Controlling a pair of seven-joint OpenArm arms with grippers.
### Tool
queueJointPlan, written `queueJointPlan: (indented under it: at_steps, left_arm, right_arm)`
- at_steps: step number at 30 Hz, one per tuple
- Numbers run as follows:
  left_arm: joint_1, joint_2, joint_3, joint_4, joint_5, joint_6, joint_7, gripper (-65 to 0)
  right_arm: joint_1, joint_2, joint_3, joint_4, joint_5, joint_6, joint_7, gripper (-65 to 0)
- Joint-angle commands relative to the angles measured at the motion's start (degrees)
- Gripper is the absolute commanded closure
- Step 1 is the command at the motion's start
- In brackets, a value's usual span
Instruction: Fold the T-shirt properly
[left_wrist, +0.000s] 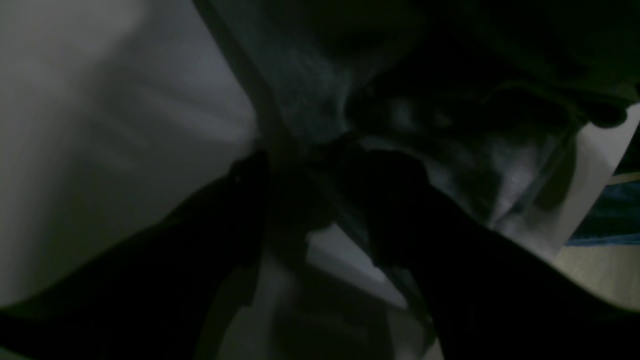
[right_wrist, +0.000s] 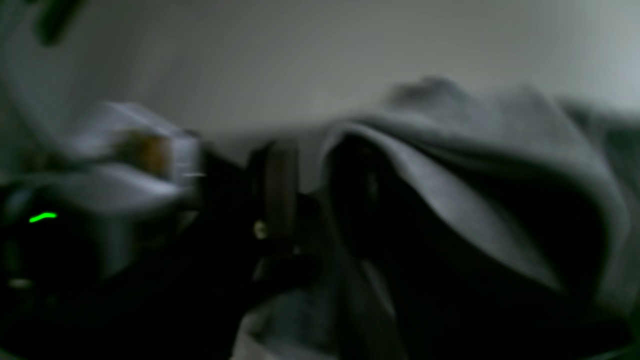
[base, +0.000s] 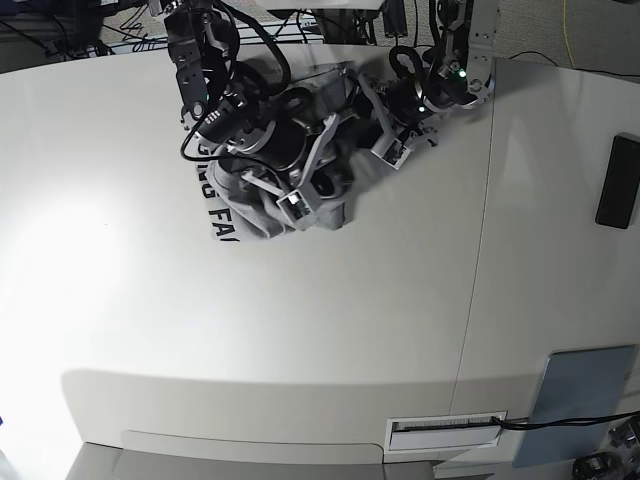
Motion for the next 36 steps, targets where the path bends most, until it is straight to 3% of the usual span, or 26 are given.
queueJointPlan:
  at_steps: [1,6,11,16,21,23,25,29,34,36]
  left_arm:
    - [-0.1,0.0,-0.1,0.7,-0.2,0.0,0.5,-32.0]
    - [-0.4,-0.1,-0.3,2.3,-0.2,0.0,0.6,-32.0]
    - [-0.4,0.0,-2.3,7.1,-2.1,0.0,1.6,-32.0]
    - [-0.1,0.0,-6.8,11.8,-12.5,-0.1,7.1,-32.0]
    - [1.6,0.1,-5.6,12.8,-25.0,-2.1,14.3,-32.0]
    - [2.3,0.1,-2.8,12.8,-24.8,-0.3,14.7,-32.0]
    - [2.3,0.1,0.4,12.8,-23.3,3.9,14.4,-32.0]
    - [2.3,0.3,5.3,12.8,-16.3,10.4,11.2,-32.0]
    - [2.3,1.6,7.5,12.8,-14.8,12.3,9.5,-31.5]
    - [2.3,2.9,7.5,12.6,-14.0,12.3,9.5,-26.2]
  right_arm:
    - [0.9,-0.3,0.0,1.0,2.2,1.2,1.4,-19.1]
    - [2.4,-0.3,0.0,1.2,9.8,5.3,1.3,-19.1]
    - [5.0,-0.3,4.3,4.1,8.3,5.2,-1.8,-19.0]
    - [5.4,0.0,15.8,6.9,0.2,3.0,-1.8,-19.0]
    - [5.2,5.7,26.9,6.9,-1.0,2.6,-2.6,-19.0]
    - [4.8,8.5,30.1,6.9,-1.2,2.6,-2.7,-19.0]
    - [4.0,11.0,32.9,6.9,-1.9,2.6,-2.7,-19.0]
    - [1.3,14.4,38.0,6.8,-3.5,2.6,-2.6,-19.0]
    - [-2.1,16.0,44.1,6.8,-3.5,2.5,-2.6,-19.0]
    - [-2.9,15.9,46.1,6.8,-3.5,2.5,-2.6,-19.0]
